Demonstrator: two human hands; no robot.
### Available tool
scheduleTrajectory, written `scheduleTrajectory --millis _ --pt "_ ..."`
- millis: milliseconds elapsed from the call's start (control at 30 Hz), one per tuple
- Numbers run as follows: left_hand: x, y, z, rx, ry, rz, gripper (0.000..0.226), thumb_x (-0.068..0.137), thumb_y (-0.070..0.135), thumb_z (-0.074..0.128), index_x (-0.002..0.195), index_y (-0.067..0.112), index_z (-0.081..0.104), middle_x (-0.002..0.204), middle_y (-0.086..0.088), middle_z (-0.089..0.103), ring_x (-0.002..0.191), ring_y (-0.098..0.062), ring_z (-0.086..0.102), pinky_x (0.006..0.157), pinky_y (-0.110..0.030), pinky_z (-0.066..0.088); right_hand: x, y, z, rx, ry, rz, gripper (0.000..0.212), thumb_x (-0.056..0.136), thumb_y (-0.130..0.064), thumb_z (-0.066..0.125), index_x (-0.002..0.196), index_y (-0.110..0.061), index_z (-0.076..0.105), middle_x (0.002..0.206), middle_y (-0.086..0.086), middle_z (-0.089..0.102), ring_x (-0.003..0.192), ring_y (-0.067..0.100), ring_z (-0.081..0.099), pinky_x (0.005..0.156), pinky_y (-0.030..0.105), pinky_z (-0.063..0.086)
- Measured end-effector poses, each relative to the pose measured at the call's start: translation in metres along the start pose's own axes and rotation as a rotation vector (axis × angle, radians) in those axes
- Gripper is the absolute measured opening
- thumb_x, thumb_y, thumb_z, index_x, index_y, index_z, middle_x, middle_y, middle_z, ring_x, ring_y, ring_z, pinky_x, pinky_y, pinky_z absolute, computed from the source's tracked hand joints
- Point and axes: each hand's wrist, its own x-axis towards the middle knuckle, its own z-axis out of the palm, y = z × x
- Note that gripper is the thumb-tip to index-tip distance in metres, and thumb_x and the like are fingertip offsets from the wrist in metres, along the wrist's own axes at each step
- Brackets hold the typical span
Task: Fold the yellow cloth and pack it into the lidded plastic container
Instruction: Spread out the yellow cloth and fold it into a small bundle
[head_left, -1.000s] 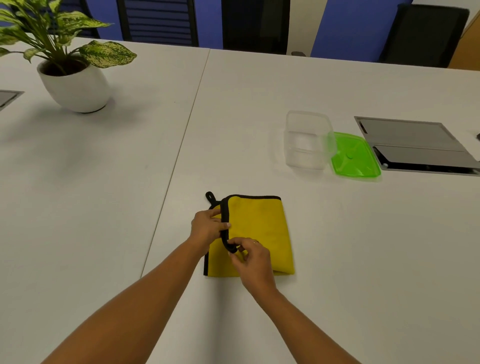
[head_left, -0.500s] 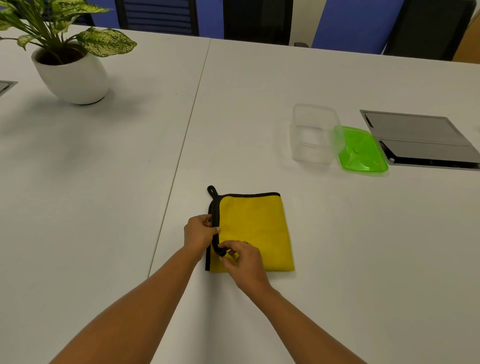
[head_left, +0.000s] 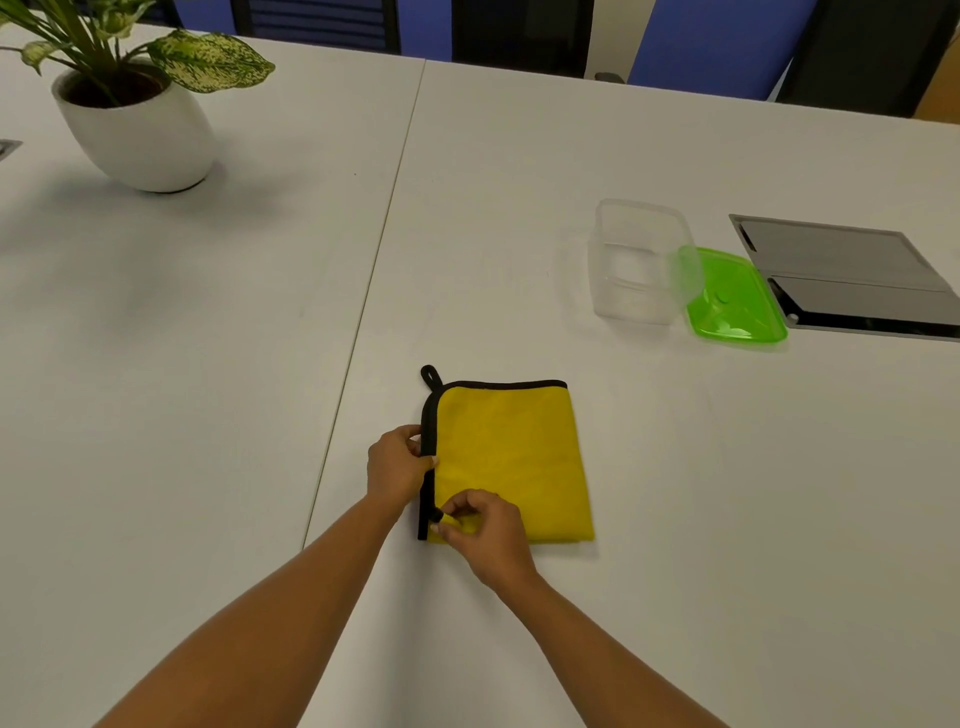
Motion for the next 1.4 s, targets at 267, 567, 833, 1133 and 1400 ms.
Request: scheduleTrajectory --millis 267,567,833,1133,1400 --pt "0.001 -0.017 0.013 0.494 0.02 0.246 0.051 0.095 0.019 0.045 0.142 0.008 0.029 0.137 -0.017 0.041 0.124 -0.029 0.04 0.098 -0.035 0.04 -0.006 0.009 0.001 -0.254 -0.088 -0.175 0.027 0.086 -0.039 0.059 0.101 -0.019 0.07 0.114 -0.003 0.064 0.108 0.013 0.049 0.095 0.027 0.039" --pt "-0.006 -0.033 0.037 0.584 -0.047 0.432 0.054 0.1 0.03 0.024 0.147 0.017 0.001 0.158 -0.005 -0.005 0.146 -0.018 -0.006 0.118 -0.032 -0.002 0.03 -0.001 -0.01 -0.274 0.073 -0.191 0.037 0.098 -0.011 0.035 0.133 -0.012 0.046 0.144 0.005 0.044 0.133 0.015 0.038 0.109 0.021 0.029" --pt "-0.002 -0.047 0.044 0.663 0.008 0.521 0.058 0.099 0.032 0.025 0.143 0.018 -0.009 0.149 0.002 -0.02 0.138 -0.012 -0.021 0.114 -0.026 -0.009 0.029 0.013 -0.001 -0.712 0.045 -0.355 0.049 0.08 -0.024 0.054 0.126 -0.005 0.054 0.132 0.01 0.057 0.124 0.024 0.053 0.099 0.039 0.045" --pt "-0.002 -0.049 0.046 0.65 0.052 0.513 0.06 0.098 0.037 0.026 0.141 0.02 -0.011 0.152 0.003 -0.013 0.142 -0.013 -0.011 0.115 -0.028 -0.005 0.036 0.048 -0.034 -0.72 0.087 -0.257 0.056 0.096 -0.039 0.035 0.145 -0.017 0.018 0.155 0.001 0.021 0.144 0.02 0.015 0.116 0.035 0.007" --pt "-0.005 -0.046 0.045 0.648 0.068 0.5 0.062 0.097 0.04 0.025 0.143 0.019 -0.011 0.156 -0.003 -0.011 0.144 -0.015 -0.01 0.115 -0.029 -0.006 0.032 0.083 -0.077 -0.648 0.171 -0.084 0.059 0.097 -0.038 0.028 0.145 -0.02 -0.001 0.156 -0.004 -0.002 0.146 0.017 0.004 0.118 0.034 0.004"
